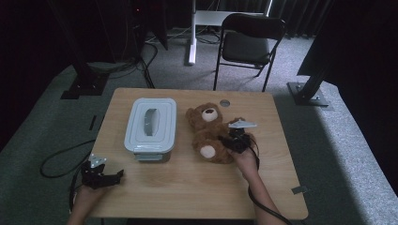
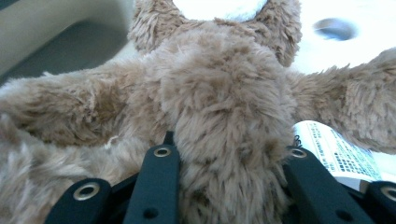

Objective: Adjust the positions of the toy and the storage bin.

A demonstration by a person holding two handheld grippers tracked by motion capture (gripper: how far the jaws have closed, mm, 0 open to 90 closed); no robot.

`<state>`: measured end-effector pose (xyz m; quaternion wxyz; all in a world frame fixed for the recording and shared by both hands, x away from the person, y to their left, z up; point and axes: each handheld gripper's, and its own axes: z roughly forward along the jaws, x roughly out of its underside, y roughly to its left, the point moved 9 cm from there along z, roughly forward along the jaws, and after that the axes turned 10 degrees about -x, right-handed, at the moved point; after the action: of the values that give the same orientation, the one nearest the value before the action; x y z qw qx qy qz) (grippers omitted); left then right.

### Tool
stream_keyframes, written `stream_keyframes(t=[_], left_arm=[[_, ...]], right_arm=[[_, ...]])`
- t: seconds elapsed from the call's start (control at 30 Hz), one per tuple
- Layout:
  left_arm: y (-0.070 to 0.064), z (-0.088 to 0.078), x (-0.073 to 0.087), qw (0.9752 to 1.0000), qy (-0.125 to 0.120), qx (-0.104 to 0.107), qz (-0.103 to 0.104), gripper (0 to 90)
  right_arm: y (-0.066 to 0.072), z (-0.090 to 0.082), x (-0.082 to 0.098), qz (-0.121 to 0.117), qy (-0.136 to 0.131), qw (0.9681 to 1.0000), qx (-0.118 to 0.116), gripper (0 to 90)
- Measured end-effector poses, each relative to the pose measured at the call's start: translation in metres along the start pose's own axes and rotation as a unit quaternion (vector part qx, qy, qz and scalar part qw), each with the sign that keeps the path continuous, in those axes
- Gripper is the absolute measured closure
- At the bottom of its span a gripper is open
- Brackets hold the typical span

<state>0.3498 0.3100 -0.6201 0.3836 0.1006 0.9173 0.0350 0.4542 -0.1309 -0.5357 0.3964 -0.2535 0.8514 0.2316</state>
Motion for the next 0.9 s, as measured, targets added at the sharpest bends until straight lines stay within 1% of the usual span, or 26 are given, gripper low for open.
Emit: stream_keyframes(t=[0.03,0.07,0.1,0.13,0.17,0.23,0.33,0.37,0.43,0.47,0.5,0.53,0.63,0.67,0.7,0.73,0.77,0.83,0.87,0.9], left_arm=[[0.0,0.0,0.0,1.0,0.0,0.0,0.0,1.5],[0.0,0.0,0.0,1.0,0.0,0.0,0.0,1.5],[0.0,0.0,0.0,1.0,0.0,0.0,0.0,1.5],[0.0,0.0,0.0,1.0,0.0,0.0,0.0,1.5],[0.0,0.0,0.0,1.0,0.0,0.0,0.0,1.5],[0.0,0.0,0.0,1.0,0.0,0.0,0.0,1.5],[0.0,0.0,0.0,1.0,0.0,0.0,0.0,1.5],[0.0,0.0,0.0,1.0,0.0,0.0,0.0,1.5],[0.0,0.0,0.0,1.0,0.0,0.0,0.0,1.5],[0.0,0.0,0.0,1.0,0.0,0.0,0.0,1.5],[0.0,0.0,0.0,1.0,0.0,0.0,0.0,1.5],[0.0,0.0,0.0,1.0,0.0,0.0,0.0,1.5],[0.0,0.0,0.0,1.0,0.0,0.0,0.0,1.5],[0.0,0.0,0.0,1.0,0.0,0.0,0.0,1.5],[0.0,0.0,0.0,1.0,0.0,0.0,0.0,1.5],[0.0,0.0,0.0,1.0,0.0,0.0,0.0,1.5],[0.0,0.0,0.0,1.0,-0.001,0.0,0.0,1.5],[0.0,0.0,0.0,1.0,-0.001,0.001,0.001,1.5],[0.0,0.0,0.0,1.0,-0.001,0.001,0.001,1.5],[0.0,0.0,0.0,1.0,-0.001,0.001,0.001,1.5]], right_arm=[[-0.006,-0.004,-0.002,-0.002,-0.003,0.9999,0.013,70.3],[-0.006,-0.004,-0.002,-0.002,-0.003,0.9999,0.013,70.3],[-0.013,-0.008,-0.005,0.003,-0.006,0.9996,0.026,70.2],[-0.028,-0.016,-0.011,0.012,-0.012,0.9984,0.055,70.2],[-0.036,-0.021,-0.014,0.018,-0.016,0.9972,0.071,70.2],[-0.052,-0.029,-0.019,0.029,-0.019,0.9944,0.1,70.1],[-0.074,-0.038,-0.026,0.046,-0.027,0.99,0.13,70.1],[-0.081,-0.04,-0.028,0.051,-0.028,0.9882,0.141,70.0],[-0.096,-0.043,-0.032,0.057,-0.027,0.9832,0.171,69.8],[-0.096,-0.043,-0.032,0.057,-0.027,0.9832,0.171,69.8],[-0.102,-0.044,-0.035,0.063,-0.031,0.9807,0.182,69.8],[-0.111,-0.045,-0.038,0.061,-0.036,0.9782,0.195,69.8],[-0.124,-0.044,-0.044,0.078,-0.046,0.9761,0.198,69.8],[-0.124,-0.044,-0.044,0.078,-0.046,0.9761,0.198,69.8],[-0.126,-0.042,-0.045,0.081,-0.046,0.9754,0.2,69.8],[-0.135,-0.038,-0.049,0.091,-0.047,0.9724,0.209,69.8],[-0.139,-0.035,-0.05,0.094,-0.048,0.9713,0.213,69.6],[-0.145,-0.029,-0.05,0.093,-0.051,0.9706,0.216,67.8],[-0.145,-0.029,-0.05,0.093,-0.051,0.9706,0.216,67.8],[-0.148,-0.024,-0.047,0.092,-0.048,0.9711,0.215,65.9]])
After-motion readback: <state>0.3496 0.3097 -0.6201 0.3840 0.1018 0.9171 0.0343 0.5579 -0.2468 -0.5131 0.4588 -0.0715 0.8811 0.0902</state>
